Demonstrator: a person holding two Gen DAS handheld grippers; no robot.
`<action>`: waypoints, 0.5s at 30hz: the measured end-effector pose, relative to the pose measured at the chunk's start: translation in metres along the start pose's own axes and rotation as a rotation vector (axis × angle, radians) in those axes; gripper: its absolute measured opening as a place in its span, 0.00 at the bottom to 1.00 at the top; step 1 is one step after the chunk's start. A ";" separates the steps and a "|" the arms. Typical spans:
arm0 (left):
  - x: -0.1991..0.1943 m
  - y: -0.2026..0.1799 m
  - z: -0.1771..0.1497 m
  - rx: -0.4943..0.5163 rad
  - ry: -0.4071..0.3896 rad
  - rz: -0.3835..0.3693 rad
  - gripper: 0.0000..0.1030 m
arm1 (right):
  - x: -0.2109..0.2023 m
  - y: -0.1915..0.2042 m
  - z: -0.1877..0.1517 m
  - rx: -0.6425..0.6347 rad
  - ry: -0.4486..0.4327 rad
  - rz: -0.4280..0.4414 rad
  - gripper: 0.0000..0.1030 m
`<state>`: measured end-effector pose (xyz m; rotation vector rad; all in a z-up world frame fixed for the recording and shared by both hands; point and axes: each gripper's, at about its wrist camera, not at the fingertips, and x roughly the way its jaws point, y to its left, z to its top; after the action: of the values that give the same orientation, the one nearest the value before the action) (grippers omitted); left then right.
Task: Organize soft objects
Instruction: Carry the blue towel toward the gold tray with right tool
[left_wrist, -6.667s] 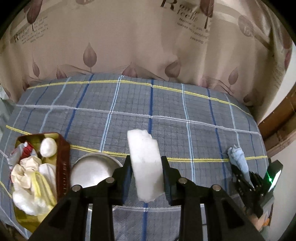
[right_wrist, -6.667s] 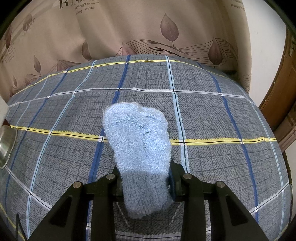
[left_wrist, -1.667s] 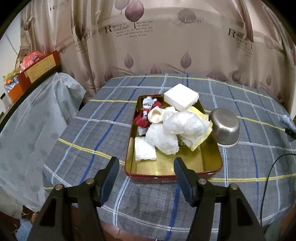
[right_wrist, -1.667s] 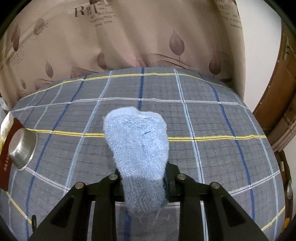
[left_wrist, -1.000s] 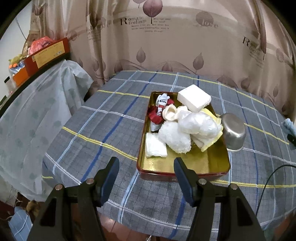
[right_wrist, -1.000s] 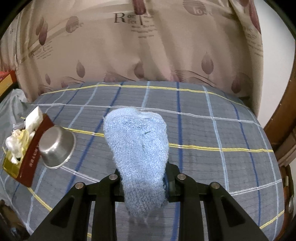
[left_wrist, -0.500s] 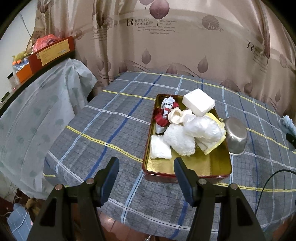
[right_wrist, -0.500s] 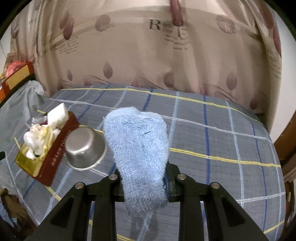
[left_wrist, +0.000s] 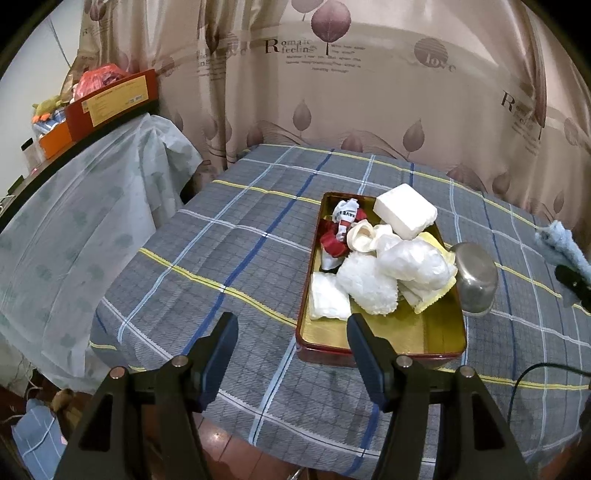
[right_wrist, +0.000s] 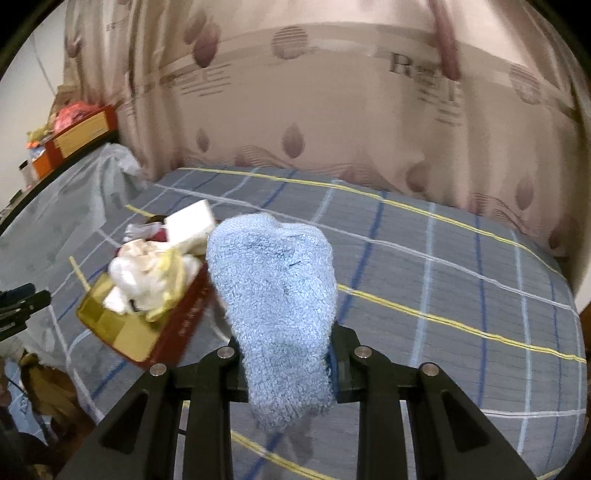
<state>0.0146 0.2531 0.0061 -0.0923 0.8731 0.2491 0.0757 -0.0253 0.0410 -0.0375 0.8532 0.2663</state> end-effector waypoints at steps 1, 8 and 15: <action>0.000 0.000 0.000 -0.002 -0.001 0.002 0.61 | 0.002 0.008 0.001 -0.010 0.004 0.014 0.23; -0.001 0.003 0.001 -0.008 0.004 0.003 0.61 | 0.014 0.049 0.000 -0.053 0.017 0.082 0.23; -0.002 0.006 0.001 -0.014 0.003 0.007 0.61 | 0.028 0.082 0.000 -0.098 0.040 0.116 0.23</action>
<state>0.0126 0.2587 0.0085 -0.1032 0.8746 0.2614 0.0734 0.0606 0.0262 -0.0845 0.8834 0.4175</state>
